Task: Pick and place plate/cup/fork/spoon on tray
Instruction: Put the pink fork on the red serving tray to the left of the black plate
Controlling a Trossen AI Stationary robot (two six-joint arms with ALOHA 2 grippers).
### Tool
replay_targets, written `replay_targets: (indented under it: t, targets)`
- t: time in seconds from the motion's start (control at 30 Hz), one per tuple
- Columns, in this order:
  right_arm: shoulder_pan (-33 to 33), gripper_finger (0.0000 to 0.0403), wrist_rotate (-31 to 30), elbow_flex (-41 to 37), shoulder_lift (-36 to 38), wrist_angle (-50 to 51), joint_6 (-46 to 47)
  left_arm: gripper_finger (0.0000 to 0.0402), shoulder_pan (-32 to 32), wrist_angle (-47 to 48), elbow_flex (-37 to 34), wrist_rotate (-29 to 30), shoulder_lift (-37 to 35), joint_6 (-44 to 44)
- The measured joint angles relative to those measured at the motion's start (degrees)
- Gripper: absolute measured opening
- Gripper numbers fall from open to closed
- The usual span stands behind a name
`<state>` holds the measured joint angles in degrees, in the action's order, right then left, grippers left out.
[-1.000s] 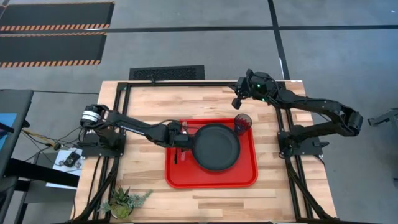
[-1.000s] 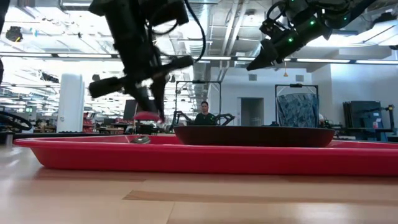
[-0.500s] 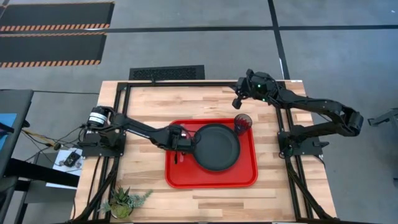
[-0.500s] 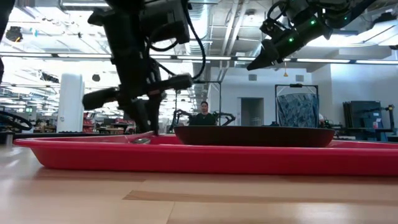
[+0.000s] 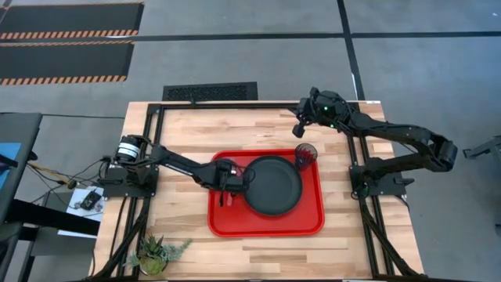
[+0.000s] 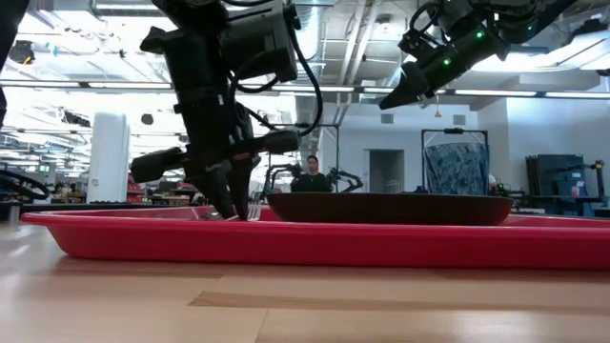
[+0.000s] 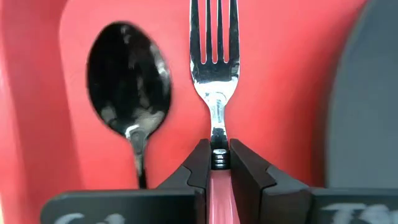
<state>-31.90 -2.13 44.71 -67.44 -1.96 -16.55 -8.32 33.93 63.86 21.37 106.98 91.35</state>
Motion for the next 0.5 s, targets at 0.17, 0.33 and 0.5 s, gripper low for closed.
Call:
replay_targets:
  t: [0.17, 0.33, 0.5]
  targets:
    - [0.0, 0.0004, 0.0, 0.0, 0.0, -0.02, 0.02, 0.0022, -0.07, 1.06, 0.0, -0.05, 0.09, 1.27]
    - [0.0, 0.0004, -0.02, 0.0, 0.0, -0.02, 0.01, 0.0027, -0.07, 1.68, 0.02, -0.14, 0.09, 2.78]
    - [0.0, 0.0004, -0.02, 0.0, 0.0, -0.02, -0.07, 0.0031, -0.05, 1.37, 0.02, -0.58, 0.09, 3.17]
